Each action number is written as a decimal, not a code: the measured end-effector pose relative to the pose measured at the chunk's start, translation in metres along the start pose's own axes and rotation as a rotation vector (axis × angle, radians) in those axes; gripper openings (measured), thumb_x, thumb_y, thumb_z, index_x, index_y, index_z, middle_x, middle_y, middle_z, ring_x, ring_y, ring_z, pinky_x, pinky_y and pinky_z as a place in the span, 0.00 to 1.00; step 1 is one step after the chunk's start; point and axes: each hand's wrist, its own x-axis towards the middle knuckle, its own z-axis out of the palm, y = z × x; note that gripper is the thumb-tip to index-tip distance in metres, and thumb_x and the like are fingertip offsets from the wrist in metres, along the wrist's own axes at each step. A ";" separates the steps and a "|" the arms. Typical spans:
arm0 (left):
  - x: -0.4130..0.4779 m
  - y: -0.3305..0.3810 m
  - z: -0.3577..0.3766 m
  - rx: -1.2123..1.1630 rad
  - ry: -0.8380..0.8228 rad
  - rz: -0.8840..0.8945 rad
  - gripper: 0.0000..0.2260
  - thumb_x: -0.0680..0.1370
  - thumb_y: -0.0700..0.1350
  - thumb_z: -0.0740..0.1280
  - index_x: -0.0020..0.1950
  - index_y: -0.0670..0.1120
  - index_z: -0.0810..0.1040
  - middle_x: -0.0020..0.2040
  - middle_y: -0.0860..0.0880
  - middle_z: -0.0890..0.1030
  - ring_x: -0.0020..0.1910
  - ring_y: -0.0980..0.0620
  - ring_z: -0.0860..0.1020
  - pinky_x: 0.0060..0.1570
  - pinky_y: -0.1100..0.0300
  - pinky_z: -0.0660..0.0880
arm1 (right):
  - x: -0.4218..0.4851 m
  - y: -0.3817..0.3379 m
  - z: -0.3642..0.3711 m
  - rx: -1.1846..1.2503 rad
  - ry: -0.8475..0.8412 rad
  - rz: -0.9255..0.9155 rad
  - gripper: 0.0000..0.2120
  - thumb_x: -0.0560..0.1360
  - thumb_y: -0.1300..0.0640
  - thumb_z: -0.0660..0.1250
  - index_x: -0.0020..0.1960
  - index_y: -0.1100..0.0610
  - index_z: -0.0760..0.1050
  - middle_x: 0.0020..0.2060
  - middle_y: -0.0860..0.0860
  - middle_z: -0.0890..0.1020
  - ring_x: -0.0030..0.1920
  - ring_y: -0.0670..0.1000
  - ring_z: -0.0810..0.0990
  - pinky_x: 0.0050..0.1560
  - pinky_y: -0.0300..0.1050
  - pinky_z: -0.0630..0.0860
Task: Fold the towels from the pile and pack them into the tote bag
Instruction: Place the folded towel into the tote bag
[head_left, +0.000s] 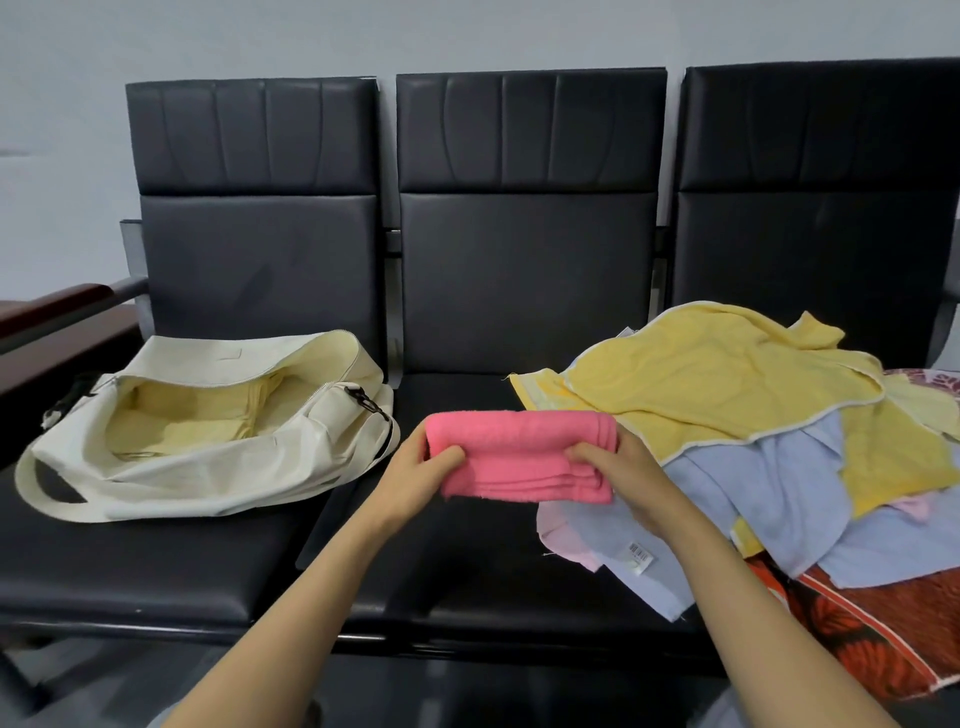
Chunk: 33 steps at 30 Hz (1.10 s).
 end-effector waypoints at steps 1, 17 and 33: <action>-0.001 0.000 0.001 -0.015 -0.009 -0.013 0.10 0.75 0.42 0.66 0.56 0.49 0.73 0.49 0.53 0.78 0.46 0.59 0.76 0.38 0.73 0.72 | 0.001 0.002 0.002 0.030 -0.037 0.023 0.16 0.75 0.58 0.68 0.61 0.55 0.74 0.55 0.53 0.80 0.57 0.54 0.80 0.58 0.51 0.78; 0.030 -0.023 -0.042 -0.340 0.185 -0.268 0.15 0.79 0.39 0.65 0.58 0.42 0.59 0.55 0.43 0.72 0.43 0.50 0.78 0.32 0.62 0.79 | 0.040 -0.020 0.058 0.203 -0.148 0.213 0.17 0.80 0.67 0.56 0.66 0.56 0.58 0.57 0.59 0.74 0.52 0.56 0.79 0.49 0.48 0.80; 0.115 -0.088 -0.271 0.068 0.354 -0.463 0.06 0.73 0.29 0.60 0.45 0.37 0.73 0.38 0.41 0.76 0.32 0.48 0.78 0.35 0.54 0.80 | 0.168 -0.110 0.310 -0.725 -0.351 -0.070 0.20 0.79 0.64 0.51 0.69 0.56 0.68 0.70 0.58 0.65 0.64 0.58 0.71 0.60 0.44 0.70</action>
